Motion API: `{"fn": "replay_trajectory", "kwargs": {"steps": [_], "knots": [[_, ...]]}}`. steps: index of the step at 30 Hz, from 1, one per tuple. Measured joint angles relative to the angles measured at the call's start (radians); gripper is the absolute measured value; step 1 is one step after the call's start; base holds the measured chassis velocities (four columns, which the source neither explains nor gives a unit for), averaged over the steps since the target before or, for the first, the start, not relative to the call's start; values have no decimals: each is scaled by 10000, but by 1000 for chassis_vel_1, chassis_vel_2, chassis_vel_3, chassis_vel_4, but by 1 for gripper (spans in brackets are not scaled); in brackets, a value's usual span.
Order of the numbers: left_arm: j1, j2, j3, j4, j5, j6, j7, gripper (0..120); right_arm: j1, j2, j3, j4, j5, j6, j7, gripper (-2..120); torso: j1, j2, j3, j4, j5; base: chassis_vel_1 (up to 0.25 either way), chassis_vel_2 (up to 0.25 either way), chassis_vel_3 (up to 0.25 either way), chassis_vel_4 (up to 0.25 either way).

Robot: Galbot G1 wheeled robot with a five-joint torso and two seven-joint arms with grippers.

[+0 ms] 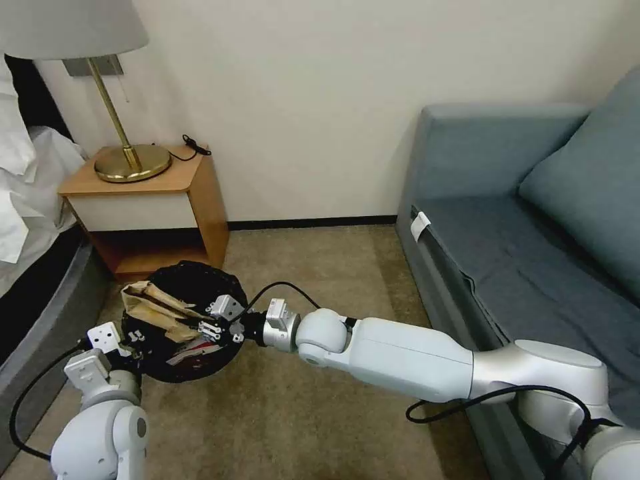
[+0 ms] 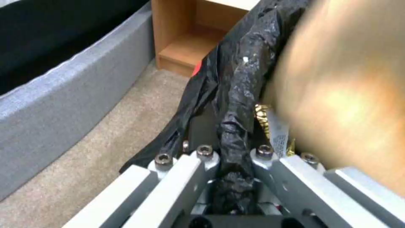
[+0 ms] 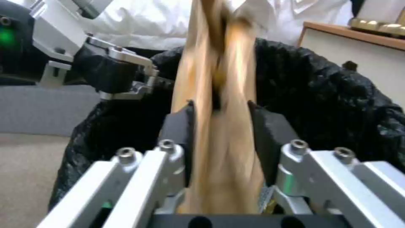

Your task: Pick up the trash bin, then pick up the garbage on the floor and place it into the trash bin.

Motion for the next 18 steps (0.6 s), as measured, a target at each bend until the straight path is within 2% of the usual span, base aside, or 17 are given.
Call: {"fn": "replay_trajectory", "kwargs": {"steps": [1,5,8,9,10,11,12,14,15,18], "knots": [[0,0,0,0,0,0,0,3,0,0,0,0,0,0,0,35,0,0,0,0,0,0,0,0,0],[-4,0,16,9,-10,4,-6,3,-33,-45,116,-4,-85,22,3,54,0,0,0,0,0,0,0,0,0],[-4,0,16,18,-27,8,-12,3,-42,-45,142,-10,-117,38,6,58,0,0,0,0,0,0,0,0,0],[-4,0,16,25,-46,14,-20,3,-47,-45,164,-11,-135,48,8,67,0,-1,0,0,0,0,0,0,0],[-4,0,16,25,-46,14,-20,3,-47,-45,164,-11,-135,48,8,67,0,-1,0,0,0,0,0,0,0],[-3,0,16,29,-82,24,-44,3,-51,-44,199,-11,-148,59,12,73,0,0,0,0,0,0,0,0,0],[-2,0,16,30,-115,36,-70,3,-55,-44,219,-11,-157,64,13,73,0,-1,0,0,0,0,0,0,0],[9,0,16,30,-304,109,-233,3,-69,-43,293,-5,-181,79,16,85,1,0,0,0,0,0,0,0,0],[9,0,16,30,-304,109,-233,3,-69,-43,293,-5,-181,79,16,85,1,0,0,0,0,0,0,0,0],[56,0,27,30,-1030,365,-853,3,-72,-62,496,66,-198,110,41,98,0,0,0,0,1,0,0,0,0]]}}
